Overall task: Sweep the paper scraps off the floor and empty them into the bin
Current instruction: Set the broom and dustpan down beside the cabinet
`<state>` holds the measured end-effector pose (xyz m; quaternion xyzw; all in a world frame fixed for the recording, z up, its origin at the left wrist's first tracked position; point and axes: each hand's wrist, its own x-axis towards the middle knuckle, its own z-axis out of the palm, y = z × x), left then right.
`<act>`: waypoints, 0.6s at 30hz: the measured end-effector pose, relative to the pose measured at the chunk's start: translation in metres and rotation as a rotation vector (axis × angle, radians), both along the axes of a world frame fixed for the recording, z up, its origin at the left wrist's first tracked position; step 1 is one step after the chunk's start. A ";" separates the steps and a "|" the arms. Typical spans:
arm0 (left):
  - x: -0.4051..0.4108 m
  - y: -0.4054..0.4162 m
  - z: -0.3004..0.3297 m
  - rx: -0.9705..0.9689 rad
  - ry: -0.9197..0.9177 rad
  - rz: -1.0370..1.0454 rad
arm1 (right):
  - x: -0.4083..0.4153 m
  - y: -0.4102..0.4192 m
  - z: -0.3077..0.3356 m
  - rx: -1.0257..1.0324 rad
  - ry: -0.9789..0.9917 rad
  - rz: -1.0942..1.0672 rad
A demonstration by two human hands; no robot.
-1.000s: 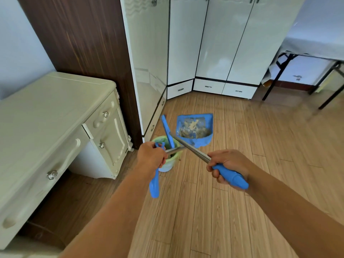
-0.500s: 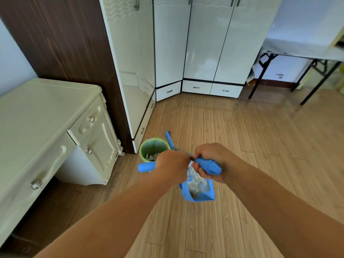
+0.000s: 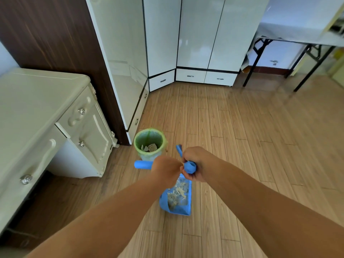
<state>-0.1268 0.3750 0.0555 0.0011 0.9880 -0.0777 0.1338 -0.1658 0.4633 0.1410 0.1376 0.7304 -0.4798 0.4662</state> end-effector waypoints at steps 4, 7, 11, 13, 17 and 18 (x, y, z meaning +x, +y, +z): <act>-0.006 -0.007 -0.004 -0.011 0.010 -0.001 | -0.002 -0.008 -0.008 -0.054 -0.147 -0.093; -0.007 -0.014 -0.011 -0.086 0.004 -0.038 | -0.005 -0.009 -0.016 -0.133 -0.228 -0.185; -0.005 -0.018 -0.025 -0.123 -0.010 -0.058 | -0.007 -0.013 -0.022 -0.211 -0.289 -0.255; -0.005 -0.021 -0.030 -0.096 0.014 -0.038 | -0.006 -0.016 -0.023 -0.225 -0.318 -0.277; -0.003 -0.028 -0.035 -0.118 0.037 -0.055 | -0.004 -0.020 -0.025 -0.251 -0.333 -0.304; -0.002 -0.030 -0.037 -0.125 0.030 -0.064 | -0.004 -0.021 -0.026 -0.254 -0.340 -0.316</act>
